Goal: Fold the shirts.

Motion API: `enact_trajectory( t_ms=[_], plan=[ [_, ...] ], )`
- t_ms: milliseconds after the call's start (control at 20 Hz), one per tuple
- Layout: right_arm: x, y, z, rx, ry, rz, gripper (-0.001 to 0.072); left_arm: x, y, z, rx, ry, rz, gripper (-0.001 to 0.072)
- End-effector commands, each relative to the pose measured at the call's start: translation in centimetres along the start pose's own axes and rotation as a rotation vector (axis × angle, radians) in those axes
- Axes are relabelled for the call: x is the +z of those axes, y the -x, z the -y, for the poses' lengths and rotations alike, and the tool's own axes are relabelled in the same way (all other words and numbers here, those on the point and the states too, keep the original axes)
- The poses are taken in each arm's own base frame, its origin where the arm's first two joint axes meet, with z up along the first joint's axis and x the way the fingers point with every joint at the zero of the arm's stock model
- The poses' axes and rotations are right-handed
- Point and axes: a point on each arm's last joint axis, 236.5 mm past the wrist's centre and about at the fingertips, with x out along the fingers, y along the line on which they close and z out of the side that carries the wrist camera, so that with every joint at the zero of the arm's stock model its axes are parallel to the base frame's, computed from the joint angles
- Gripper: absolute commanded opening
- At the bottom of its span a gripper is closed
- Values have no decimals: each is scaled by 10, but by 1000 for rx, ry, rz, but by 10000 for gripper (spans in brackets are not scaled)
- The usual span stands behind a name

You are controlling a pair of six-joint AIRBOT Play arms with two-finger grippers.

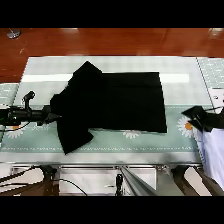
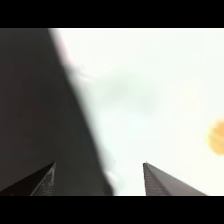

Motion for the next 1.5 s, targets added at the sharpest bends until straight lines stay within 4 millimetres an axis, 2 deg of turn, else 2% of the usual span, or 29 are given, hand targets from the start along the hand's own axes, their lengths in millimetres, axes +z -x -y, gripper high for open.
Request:
enact_trajectory(
  t_ms=[0, 50, 150, 450, 500, 750, 800, 900, 950, 1000, 1050, 1100, 1150, 1200, 1250, 1350, 1450],
  plan=[
    [-60, -6, 12, -17, -57, -221, 623, -3, 0, 6, -17, -15, -17, 28],
    [-72, -14, 6, -4, -36, -257, 623, -3, 0, 6, -16, -15, -16, 28],
    [-85, -27, 8, -51, 10, -309, 623, -3, 0, 6, -16, -15, -15, 28],
    [-99, -64, -2, -46, -3, -424, 623, -3, 0, 6, -17, -14, -16, 28],
    [-95, -70, -7, -40, 5, -415, 623, -3, 0, 6, -16, -14, -14, 29],
    [-49, -93, -47, 18, -1, -289, 617, -4, -2, 7, -19, -16, -19, 28],
    [-47, -96, -54, 22, 23, -293, 549, -4, -3, 8, -18, -20, -22, 28],
    [-50, -103, -72, 31, 124, -314, 130, -4, -5, 9, -13, -27, -20, 28],
    [-52, -103, -81, 42, 193, -323, 21, -3, -6, 11, -18, -27, -16, 28],
    [-49, -101, -90, 39, 246, -320, 21, 0, -6, 15, -34, -21, -6, 28],
    [-38, -93, -100, 38, 278, -306, 21, 6, -3, 26, -71, -16, 12, 28],
    [-21, -80, -118, 51, 327, -280, 20, 17, 5, 47, -136, -38, 37, 28],
    [1, -63, -140, 58, 379, -233, 19, 35, 22, 84, -244, -99, 86, 27],
    [30, -36, -171, 72, 440, -155, 20, 56, 48, 127, -350, -172, 158, 27],
    [60, -3, -204, 88, 496, -54, 20, 80, 86, 174, -437, -258, 266, 26],
    [114, 91, -279, 139, 622, 228, 20, 111, 172, 261, -488, -473, 505, 26],
    [135, 198, -339, 196, 717, 505, 20, 121, 265, 333, -442, -613, 774, 26]
  ],
)
